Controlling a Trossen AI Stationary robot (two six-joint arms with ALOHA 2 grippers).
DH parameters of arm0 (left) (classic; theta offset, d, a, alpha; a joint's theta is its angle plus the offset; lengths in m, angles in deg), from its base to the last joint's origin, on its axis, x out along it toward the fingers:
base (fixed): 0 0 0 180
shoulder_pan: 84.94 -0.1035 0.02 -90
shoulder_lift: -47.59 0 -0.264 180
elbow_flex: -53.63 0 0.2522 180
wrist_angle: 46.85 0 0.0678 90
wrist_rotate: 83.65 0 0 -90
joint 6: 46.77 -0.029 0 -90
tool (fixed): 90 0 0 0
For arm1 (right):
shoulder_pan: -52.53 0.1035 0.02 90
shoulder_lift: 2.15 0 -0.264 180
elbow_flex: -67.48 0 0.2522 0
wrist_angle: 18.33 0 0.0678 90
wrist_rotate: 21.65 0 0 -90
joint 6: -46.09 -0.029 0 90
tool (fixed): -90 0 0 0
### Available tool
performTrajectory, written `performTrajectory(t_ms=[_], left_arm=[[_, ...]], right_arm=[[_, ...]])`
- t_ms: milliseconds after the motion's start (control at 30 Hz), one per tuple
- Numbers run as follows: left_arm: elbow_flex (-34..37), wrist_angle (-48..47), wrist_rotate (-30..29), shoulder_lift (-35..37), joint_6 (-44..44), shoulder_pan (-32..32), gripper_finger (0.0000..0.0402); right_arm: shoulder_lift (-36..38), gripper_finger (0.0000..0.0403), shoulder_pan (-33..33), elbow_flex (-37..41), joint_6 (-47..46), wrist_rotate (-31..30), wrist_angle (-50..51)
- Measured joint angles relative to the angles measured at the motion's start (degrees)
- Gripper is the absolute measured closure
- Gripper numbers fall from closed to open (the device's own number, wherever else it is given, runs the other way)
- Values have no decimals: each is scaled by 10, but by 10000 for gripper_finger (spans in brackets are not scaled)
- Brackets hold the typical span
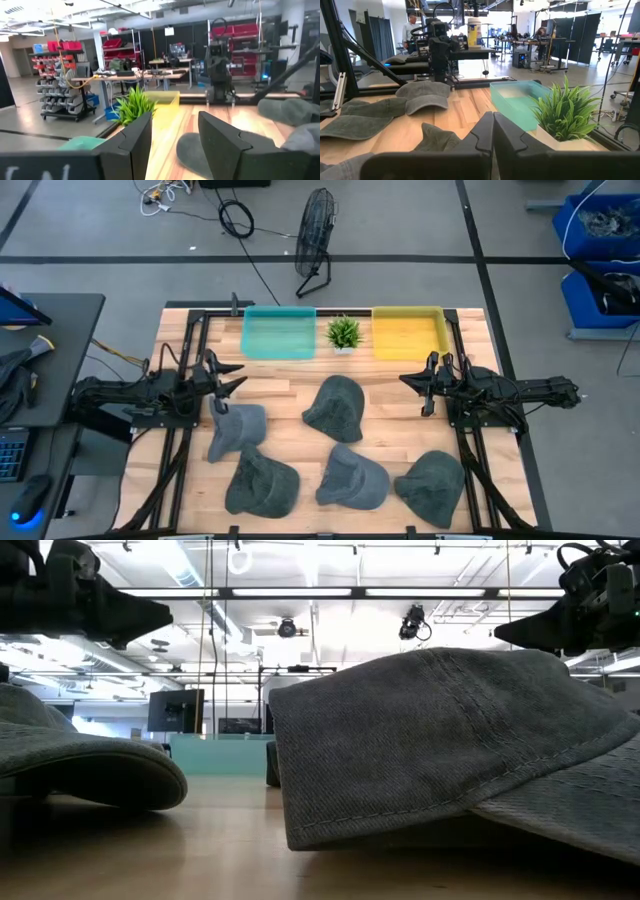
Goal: Pick & Place hat
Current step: Put the top black cap into the yellow bin
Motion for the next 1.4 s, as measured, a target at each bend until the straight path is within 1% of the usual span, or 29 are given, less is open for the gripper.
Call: performTrajectory(t_ms=[67, 433, 567, 700, 833, 967, 1100, 1233, 1400], left_arm=[[0, 3, 0, 0, 14, 0, 236], [0, 29, 2, 0, 224, 0, 236], [0, 27, 2, 0, 230, 0, 236], [0, 30, 2, 0, 271, 0, 236], [-4, 30, 2, 0, 263, 0, 236], [-59, 32, -3, -4, 190, 0, 236], [-133, -3, -14, -43, 132, 0, 236], [-221, -87, -14, -113, 125, 0, 236], [-324, -215, -15, -233, 179, -1, 236]], right_arm=[[0, 389, 0, 0, 0, 0, 0], [0, 389, 0, 0, 0, 0, 0], [0, 389, 0, 0, 0, 0, 0], [0, 389, 0, 0, 0, 0, 0], [0, 389, 0, 0, 0, 0, 0], [0, 389, 0, 0, 0, 0, 0], [0, 389, 0, 0, 0, 0, 0], [0, 389, 0, 0, 0, 0, 0], [0, 389, 0, 0, 0, 0, 0]])
